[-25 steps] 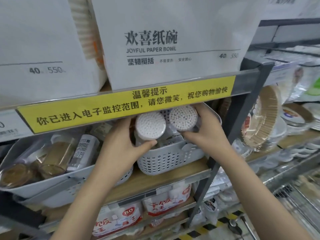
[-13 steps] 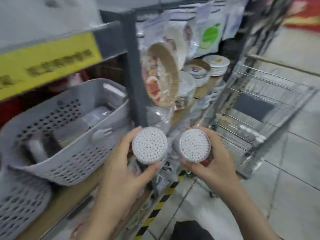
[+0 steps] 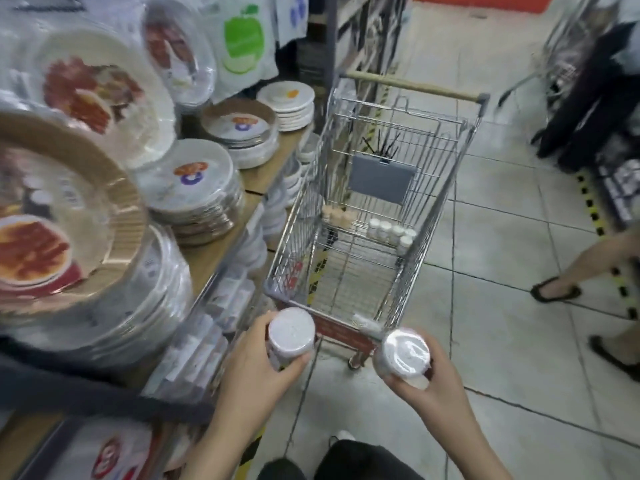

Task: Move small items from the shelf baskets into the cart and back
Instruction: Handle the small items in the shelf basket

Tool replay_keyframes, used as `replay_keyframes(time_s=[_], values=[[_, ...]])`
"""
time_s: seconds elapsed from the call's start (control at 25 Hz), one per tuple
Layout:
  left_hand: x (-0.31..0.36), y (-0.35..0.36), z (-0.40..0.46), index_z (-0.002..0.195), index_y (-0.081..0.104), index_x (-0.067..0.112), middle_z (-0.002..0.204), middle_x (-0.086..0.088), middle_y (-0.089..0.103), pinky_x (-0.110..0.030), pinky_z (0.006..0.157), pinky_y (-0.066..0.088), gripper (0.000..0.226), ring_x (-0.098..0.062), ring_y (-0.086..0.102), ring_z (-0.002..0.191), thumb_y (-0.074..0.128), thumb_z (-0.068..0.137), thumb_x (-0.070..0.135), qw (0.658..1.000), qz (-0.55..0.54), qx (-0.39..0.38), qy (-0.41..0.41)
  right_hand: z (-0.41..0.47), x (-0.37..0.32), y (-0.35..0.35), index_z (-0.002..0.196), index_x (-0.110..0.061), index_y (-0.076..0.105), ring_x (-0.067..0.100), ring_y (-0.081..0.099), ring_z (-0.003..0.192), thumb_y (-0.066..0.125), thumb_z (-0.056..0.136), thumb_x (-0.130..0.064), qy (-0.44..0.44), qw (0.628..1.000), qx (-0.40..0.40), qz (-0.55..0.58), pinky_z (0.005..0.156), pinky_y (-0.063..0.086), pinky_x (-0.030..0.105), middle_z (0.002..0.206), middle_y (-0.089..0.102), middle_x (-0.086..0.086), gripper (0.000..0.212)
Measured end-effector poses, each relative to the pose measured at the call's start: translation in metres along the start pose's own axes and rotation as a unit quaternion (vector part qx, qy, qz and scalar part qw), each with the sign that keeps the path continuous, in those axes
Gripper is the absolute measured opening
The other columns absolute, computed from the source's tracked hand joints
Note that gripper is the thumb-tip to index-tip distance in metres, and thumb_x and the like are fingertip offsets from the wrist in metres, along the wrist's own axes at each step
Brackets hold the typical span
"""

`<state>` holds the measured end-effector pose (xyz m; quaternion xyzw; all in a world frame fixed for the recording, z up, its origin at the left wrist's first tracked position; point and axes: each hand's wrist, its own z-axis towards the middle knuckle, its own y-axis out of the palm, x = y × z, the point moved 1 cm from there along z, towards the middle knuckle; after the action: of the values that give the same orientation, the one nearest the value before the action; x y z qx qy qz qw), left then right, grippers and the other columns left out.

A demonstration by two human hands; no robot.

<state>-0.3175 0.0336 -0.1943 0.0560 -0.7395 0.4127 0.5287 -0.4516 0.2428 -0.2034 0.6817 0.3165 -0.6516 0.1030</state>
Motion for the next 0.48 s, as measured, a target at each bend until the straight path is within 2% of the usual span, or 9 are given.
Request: replay_keyframes(time_s=[0.12, 0.24, 0.28, 0.4, 0.48], values=[[-0.014, 0.017, 0.027, 0.114, 0.043, 0.040, 0.109, 0.023, 0.052, -0.026, 0.078, 0.044, 0.059, -0.011, 0.052, 0.107, 0.080, 0.069, 0.034, 0.999, 0.001, -0.004, -0.045, 0.021, 0.022, -0.014, 0.109, -0.034, 0.056, 0.001, 0.063, 0.094, 0.083, 0.069, -0.007, 0.046, 0.999, 0.024, 0.002, 0.077, 0.047, 0.011, 0.102, 0.065, -0.019, 0.055], [-0.023, 0.018, 0.059, 0.110, 0.040, 0.049, 0.110, 0.025, 0.052, -0.014, 0.073, 0.041, 0.061, -0.004, 0.053, 0.101, 0.080, 0.071, 0.025, 0.998, -0.016, -0.025, -0.061, 0.050, 0.038, -0.011, 0.108, -0.027, 0.057, 0.002, 0.064, 0.092, 0.084, 0.067, -0.006, 0.091, 0.995, 0.040, 0.006, 0.076, 0.049, 0.013, 0.099, 0.067, -0.016, 0.054], [-0.028, 0.017, 0.073, 0.107, 0.040, 0.052, 0.110, 0.026, 0.051, -0.014, 0.073, 0.042, 0.061, -0.002, 0.053, 0.100, 0.080, 0.071, 0.024, 0.997, -0.013, -0.036, -0.065, 0.063, 0.041, -0.006, 0.108, -0.025, 0.057, 0.002, 0.064, 0.091, 0.084, 0.066, -0.004, 0.101, 0.994, 0.038, 0.004, 0.076, 0.049, 0.013, 0.098, 0.068, -0.014, 0.054], [-0.047, 0.016, 0.124, 0.109, 0.042, 0.044, 0.109, 0.016, 0.056, -0.031, 0.078, 0.049, 0.057, -0.013, 0.057, 0.099, 0.080, 0.069, 0.029, 0.993, 0.019, -0.063, -0.093, 0.109, 0.046, 0.020, 0.108, -0.023, 0.056, 0.007, 0.063, 0.094, 0.083, 0.067, -0.001, 0.126, 0.992, 0.030, 0.002, 0.072, 0.049, 0.012, 0.099, 0.067, -0.004, 0.054], [-0.056, 0.020, 0.161, 0.117, 0.040, 0.033, 0.111, 0.009, 0.056, -0.032, 0.077, 0.048, 0.062, -0.016, 0.056, 0.099, 0.079, 0.069, 0.031, 0.989, 0.069, -0.080, -0.108, 0.139, 0.048, 0.041, 0.106, -0.022, 0.055, 0.010, 0.063, 0.092, 0.084, 0.066, -0.006, 0.143, 0.989, 0.025, -0.002, 0.068, 0.050, 0.014, 0.099, 0.064, -0.004, 0.052]])
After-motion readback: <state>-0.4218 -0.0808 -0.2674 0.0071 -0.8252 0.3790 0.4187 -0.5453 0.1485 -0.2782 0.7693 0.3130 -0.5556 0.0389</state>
